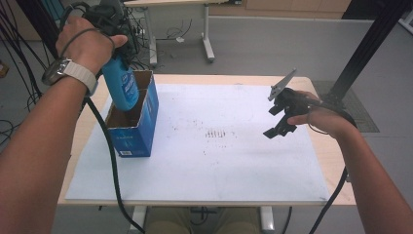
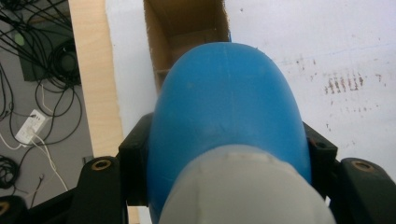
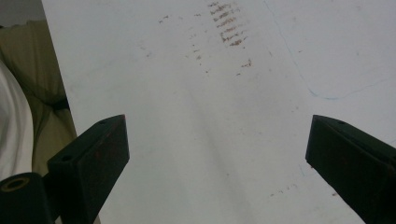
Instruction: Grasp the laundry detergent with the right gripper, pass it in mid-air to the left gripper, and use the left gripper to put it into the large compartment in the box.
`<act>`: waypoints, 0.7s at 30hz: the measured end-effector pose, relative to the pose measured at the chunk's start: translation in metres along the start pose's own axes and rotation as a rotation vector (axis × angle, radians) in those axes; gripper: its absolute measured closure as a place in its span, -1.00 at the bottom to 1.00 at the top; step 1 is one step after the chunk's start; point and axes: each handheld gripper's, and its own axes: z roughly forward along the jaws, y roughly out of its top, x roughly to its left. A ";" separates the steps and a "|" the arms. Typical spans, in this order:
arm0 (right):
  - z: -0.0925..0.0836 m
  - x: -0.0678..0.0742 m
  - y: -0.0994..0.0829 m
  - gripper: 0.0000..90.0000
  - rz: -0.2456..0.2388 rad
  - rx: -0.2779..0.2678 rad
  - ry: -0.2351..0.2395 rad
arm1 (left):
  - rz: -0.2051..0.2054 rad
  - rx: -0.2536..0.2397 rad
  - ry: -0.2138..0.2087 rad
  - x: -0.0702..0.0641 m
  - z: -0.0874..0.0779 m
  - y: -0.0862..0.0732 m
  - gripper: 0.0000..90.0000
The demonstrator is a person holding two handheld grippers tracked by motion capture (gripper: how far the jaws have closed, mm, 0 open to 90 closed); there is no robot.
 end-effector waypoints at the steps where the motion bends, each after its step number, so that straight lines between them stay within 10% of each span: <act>1: 0.000 0.000 0.000 -0.87 0.000 0.001 0.000 | 0.002 0.001 0.003 0.000 0.002 0.000 -0.16; 21: 0.004 0.000 -0.002 -0.87 0.016 0.001 0.006 | -0.012 0.003 -0.009 0.005 0.045 -0.006 -0.16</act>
